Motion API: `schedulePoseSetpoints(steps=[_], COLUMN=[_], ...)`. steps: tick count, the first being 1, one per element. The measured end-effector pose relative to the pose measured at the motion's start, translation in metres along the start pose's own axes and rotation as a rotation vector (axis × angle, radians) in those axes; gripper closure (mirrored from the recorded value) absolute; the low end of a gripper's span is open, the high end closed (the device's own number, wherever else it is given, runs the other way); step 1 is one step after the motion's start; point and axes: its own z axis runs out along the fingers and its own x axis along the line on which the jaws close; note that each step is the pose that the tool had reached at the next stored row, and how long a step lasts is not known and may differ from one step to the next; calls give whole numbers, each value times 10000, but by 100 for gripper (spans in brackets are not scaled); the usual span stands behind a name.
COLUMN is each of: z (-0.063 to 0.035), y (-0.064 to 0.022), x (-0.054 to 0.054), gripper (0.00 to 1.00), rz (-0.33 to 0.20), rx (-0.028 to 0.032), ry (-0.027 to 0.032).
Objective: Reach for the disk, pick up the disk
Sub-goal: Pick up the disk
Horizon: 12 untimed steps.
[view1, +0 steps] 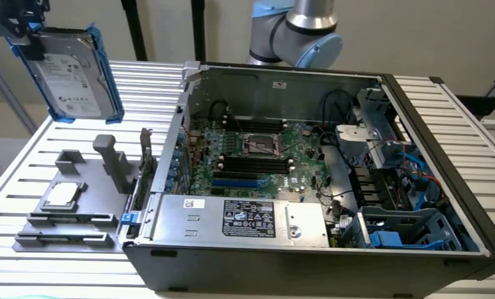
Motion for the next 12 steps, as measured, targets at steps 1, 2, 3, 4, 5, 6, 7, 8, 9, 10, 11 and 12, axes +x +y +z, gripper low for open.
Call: schedulePoseSetpoints(steps=[1, 2, 3, 4, 5, 6, 7, 8, 9, 10, 11, 12], z=[-37, -74, -110, -147, -184, -221, -256, -296, -331, -366, -400, -431], y=[-44, -89, -134, -178, -223, -267, -312, -361, -406, -450, -495, -539], x=[10, 19, 29, 39, 48, 57, 67, 78, 88, 97, 106, 115], gripper=[67, 67, 67, 67, 67, 67, 67, 67, 67, 67, 67, 67], rz=[0, 1, 1, 0, 0, 1, 1, -1, -1, -1, 0, 0], rx=[0, 0, 1, 0, 0, 0, 0, 1, 1, 0, 0, 1], ry=[-13, -28, -41, -54, -68, -82, -95, -109, -123, -139, -156, -177])
